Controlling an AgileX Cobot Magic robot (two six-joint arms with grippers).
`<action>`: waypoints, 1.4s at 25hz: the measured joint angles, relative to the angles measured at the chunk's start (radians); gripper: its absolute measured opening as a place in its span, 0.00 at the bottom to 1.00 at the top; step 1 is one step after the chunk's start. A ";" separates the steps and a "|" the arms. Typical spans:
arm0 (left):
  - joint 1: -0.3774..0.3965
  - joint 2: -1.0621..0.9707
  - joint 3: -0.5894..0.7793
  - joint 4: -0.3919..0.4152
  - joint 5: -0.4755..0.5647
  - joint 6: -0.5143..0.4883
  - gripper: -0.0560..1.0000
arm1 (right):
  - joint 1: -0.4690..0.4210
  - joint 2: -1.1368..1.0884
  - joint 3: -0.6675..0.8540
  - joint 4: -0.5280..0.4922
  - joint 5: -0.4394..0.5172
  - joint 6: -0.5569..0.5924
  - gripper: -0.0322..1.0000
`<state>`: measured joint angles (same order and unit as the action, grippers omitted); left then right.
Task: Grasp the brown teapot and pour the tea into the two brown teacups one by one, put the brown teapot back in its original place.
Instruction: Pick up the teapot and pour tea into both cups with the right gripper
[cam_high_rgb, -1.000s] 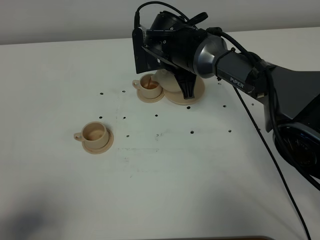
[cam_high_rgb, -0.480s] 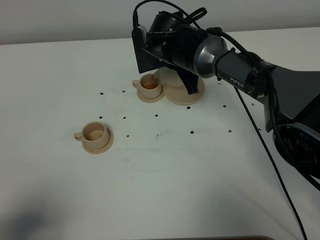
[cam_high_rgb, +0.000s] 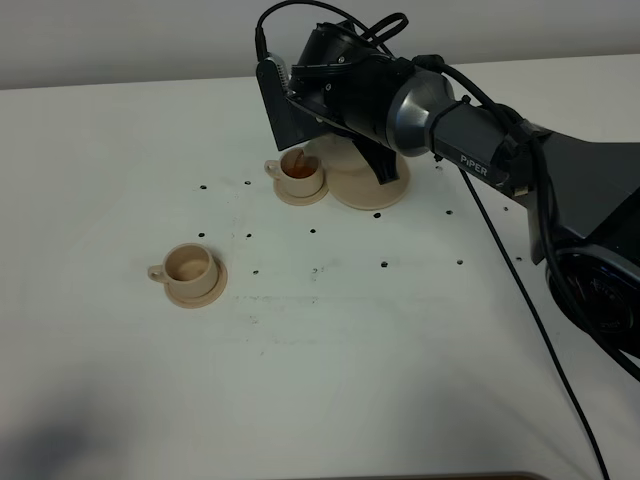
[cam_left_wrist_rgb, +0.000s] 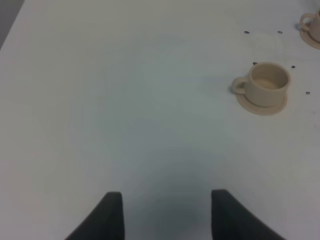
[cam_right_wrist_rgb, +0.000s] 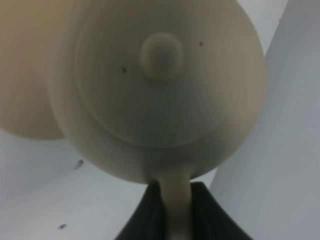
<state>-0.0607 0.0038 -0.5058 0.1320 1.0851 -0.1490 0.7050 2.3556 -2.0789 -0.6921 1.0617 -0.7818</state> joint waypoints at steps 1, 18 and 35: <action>0.000 0.000 0.000 0.000 0.000 0.000 0.46 | 0.000 0.000 0.000 -0.007 -0.002 -0.003 0.12; 0.000 0.000 0.000 0.000 0.000 0.000 0.46 | 0.000 0.000 0.000 -0.042 -0.009 -0.093 0.12; 0.000 0.000 0.000 0.000 0.000 0.000 0.46 | 0.000 0.000 0.000 -0.099 -0.043 -0.156 0.12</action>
<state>-0.0607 0.0038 -0.5058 0.1320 1.0851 -0.1490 0.7050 2.3556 -2.0789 -0.7907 1.0192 -0.9378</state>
